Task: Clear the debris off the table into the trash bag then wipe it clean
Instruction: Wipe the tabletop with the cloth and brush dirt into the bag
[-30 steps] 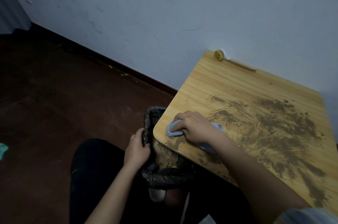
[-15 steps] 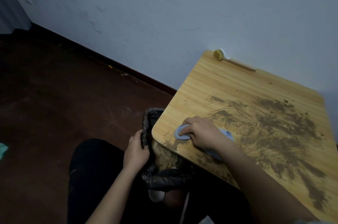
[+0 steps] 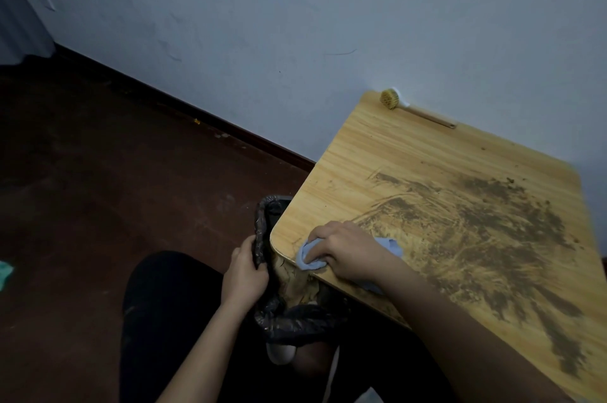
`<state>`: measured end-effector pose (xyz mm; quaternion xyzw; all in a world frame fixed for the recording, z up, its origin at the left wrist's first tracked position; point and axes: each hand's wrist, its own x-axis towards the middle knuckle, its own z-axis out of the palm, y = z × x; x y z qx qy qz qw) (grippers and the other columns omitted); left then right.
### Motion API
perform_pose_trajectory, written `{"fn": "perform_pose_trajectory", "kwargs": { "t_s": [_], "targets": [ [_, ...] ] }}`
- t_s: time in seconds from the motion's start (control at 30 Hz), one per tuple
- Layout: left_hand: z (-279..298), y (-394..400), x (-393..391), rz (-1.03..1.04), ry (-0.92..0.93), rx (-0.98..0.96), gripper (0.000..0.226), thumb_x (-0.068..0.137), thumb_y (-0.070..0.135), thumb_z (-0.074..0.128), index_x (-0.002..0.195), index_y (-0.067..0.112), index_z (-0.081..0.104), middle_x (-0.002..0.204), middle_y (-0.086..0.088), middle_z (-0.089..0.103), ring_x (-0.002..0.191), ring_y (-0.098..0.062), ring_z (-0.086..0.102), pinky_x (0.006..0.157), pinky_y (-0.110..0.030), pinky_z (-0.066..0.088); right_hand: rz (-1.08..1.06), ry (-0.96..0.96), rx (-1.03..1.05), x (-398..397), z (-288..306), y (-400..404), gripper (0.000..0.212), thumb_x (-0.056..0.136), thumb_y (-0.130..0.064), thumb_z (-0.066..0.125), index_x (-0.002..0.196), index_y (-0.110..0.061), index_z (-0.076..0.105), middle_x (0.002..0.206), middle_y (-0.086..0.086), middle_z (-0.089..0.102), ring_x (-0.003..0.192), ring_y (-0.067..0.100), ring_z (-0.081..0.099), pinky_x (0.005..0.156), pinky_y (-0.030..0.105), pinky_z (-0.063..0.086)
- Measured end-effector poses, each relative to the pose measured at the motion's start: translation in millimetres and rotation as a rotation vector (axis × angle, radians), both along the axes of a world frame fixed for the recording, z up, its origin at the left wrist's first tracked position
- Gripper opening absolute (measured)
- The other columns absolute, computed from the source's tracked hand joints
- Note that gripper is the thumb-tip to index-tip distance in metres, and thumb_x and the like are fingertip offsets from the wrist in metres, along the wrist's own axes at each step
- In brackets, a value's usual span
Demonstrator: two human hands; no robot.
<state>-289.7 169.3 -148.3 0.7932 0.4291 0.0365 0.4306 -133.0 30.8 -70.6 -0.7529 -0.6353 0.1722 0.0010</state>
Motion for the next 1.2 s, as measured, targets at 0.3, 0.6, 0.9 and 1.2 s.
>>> {"fn": "perform_pose_trajectory", "kwargs": {
  "t_s": [0.3,0.6,0.9,1.2],
  "targets": [
    [0.5,0.8,-0.7,0.010,-0.012,-0.021,0.055,0.089,0.013,0.055,0.139,0.027,0.038,0.129,-0.007,0.047,0.113,-0.029,0.054,0.085,-0.034,0.043,-0.061,0.017,0.081,10.2,10.3,-3.2,0.036,0.094,-0.006,0.049,0.110,-0.029,0.073,0.127,-0.006,0.059,0.114,0.021,0.051,0.083,0.037,0.042],
    [-1.0,0.4,-0.3,0.020,-0.010,-0.028,0.056,0.088,0.013,0.056,0.139,0.027,0.038,0.131,-0.006,0.047,0.113,-0.029,0.054,0.086,-0.033,0.042,-0.185,-0.074,-0.024,35.6,12.2,-15.8,0.041,0.093,-0.003,0.047,0.110,-0.031,0.072,0.128,-0.006,0.057,0.110,0.020,0.054,0.077,0.032,0.045],
    [-0.5,-0.6,0.9,0.016,-0.007,-0.019,0.056,0.088,0.013,0.056,0.140,0.025,0.038,0.131,-0.007,0.047,0.115,-0.028,0.053,0.089,-0.034,0.043,-0.085,0.002,0.026,17.6,3.7,-16.5,0.040,0.090,0.000,0.049,0.104,-0.028,0.074,0.122,-0.007,0.062,0.106,0.017,0.058,0.074,0.038,0.048],
    [-0.3,0.4,-0.5,0.008,0.009,-0.024,0.055,0.089,0.015,0.055,0.140,0.028,0.037,0.132,-0.005,0.046,0.114,-0.028,0.054,0.088,-0.035,0.044,-0.011,0.051,0.083,3.4,2.6,-11.2,0.037,0.089,0.000,0.051,0.101,-0.025,0.076,0.120,-0.004,0.065,0.103,0.020,0.060,0.073,0.035,0.046]
  ]
}}
